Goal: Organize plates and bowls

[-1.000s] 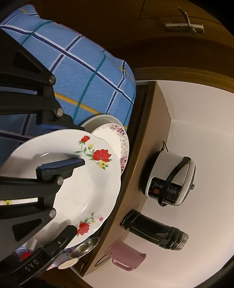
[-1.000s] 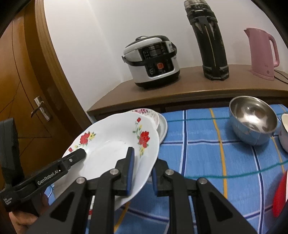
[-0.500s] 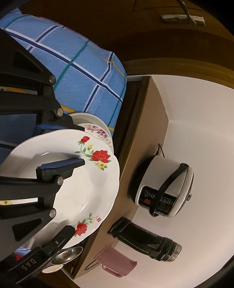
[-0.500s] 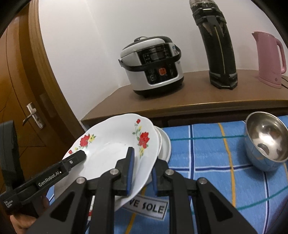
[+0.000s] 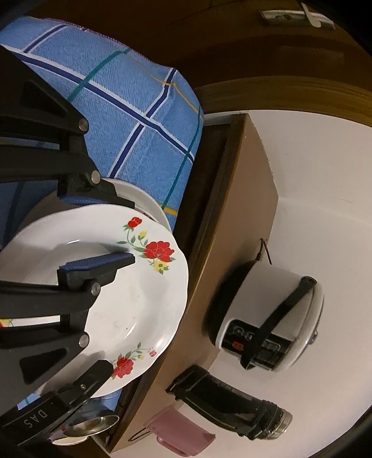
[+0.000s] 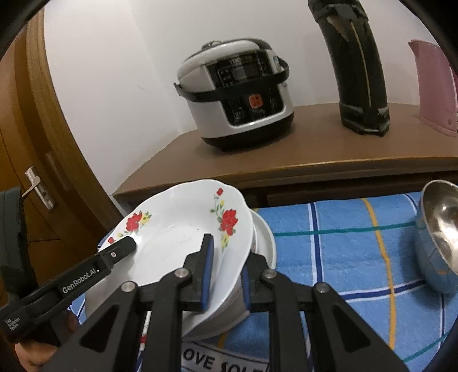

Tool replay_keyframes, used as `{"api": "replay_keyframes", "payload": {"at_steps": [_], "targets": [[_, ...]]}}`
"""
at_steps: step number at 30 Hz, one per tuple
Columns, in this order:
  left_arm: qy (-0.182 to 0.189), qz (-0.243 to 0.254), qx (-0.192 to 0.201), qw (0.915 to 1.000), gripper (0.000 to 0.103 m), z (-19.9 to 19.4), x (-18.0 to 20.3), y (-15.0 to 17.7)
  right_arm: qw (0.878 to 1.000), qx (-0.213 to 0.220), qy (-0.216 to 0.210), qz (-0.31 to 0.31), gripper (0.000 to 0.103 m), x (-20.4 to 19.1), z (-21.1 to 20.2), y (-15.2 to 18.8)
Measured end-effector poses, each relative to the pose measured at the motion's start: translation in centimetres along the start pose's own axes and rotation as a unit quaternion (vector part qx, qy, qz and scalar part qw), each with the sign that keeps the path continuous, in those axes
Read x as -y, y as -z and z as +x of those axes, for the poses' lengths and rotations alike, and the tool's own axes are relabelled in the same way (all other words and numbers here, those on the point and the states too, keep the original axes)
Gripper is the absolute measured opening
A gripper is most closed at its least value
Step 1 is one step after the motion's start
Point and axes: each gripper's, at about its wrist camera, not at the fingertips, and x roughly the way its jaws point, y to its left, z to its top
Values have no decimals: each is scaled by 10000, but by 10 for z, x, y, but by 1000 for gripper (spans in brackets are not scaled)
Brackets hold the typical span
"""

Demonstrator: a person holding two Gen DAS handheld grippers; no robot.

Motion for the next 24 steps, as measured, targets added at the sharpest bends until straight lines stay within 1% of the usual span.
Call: {"api": "replay_keyframes", "payload": {"at_steps": [5,8,14,19,24], "targets": [[-54,113,-75,9999,32,11,4,2,9999,-116,77,42,17,7,12,3],[-9,78,-146,9999,32,16,3,3,9998,-130,108,68,17,11,15,4],[-37,117,-112,9999,32,18,4,2,9998,-108,128,74,18,12,18,1],[-64,148,-127,9998,32,19,5,3,9998,-130,63,110,18,14,18,1],[-121,269,-152,9994,33,20,7,3,9997,-191,158,37,20,10,16,3]]}}
